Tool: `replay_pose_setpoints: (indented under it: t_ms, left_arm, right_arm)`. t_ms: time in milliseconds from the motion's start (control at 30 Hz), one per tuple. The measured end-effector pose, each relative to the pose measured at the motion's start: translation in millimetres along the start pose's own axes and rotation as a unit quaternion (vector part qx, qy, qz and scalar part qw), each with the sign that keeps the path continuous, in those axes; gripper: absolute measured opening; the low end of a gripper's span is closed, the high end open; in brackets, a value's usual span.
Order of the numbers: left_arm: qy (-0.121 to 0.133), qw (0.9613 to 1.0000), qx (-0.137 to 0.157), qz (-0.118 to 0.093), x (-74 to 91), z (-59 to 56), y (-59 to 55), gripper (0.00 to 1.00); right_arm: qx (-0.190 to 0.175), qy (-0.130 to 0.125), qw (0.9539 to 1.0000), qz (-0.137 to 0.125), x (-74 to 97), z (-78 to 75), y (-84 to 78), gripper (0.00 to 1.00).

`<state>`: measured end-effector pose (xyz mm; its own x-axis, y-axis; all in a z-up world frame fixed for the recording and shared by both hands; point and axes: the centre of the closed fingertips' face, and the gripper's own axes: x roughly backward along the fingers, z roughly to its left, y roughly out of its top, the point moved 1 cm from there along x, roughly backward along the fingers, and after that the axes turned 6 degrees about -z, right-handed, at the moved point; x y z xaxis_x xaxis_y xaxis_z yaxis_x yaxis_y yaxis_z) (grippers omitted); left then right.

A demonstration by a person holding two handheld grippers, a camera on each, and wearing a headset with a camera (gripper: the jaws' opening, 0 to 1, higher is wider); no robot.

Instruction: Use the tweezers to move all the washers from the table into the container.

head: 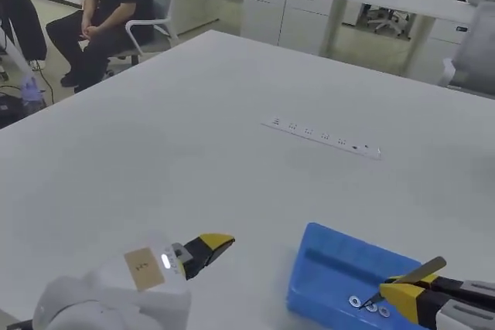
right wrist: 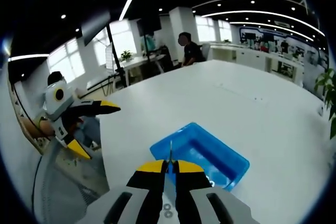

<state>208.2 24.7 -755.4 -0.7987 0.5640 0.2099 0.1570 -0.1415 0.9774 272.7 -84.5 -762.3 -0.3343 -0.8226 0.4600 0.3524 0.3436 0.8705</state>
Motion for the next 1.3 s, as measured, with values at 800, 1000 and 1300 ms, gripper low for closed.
replay_pose_setpoints:
  t_ms: [800, 1000, 1300]
  left_arm:
    - [-0.005, 1.0, -0.003, 0.003, 0.1, -3.1, 0.9, 0.81]
    - [-0.005, 1.0, -0.004, 0.005, 0.2, -2.9, 0.4, 0.8]
    - [-0.005, 1.0, -0.005, 0.006, 0.2, -3.4, -0.4, 0.8]
  right_arm:
    - [-0.027, 0.0, 0.9988, 0.042, 10.8, 8.9, -44.6, 0.03]
    - [-0.033, -0.001, 0.9982, 0.051, 10.3, 6.9, -52.7, 0.03]
    - [-0.039, -0.002, 0.9973, 0.062, 8.5, 5.0, -64.3, 0.03]
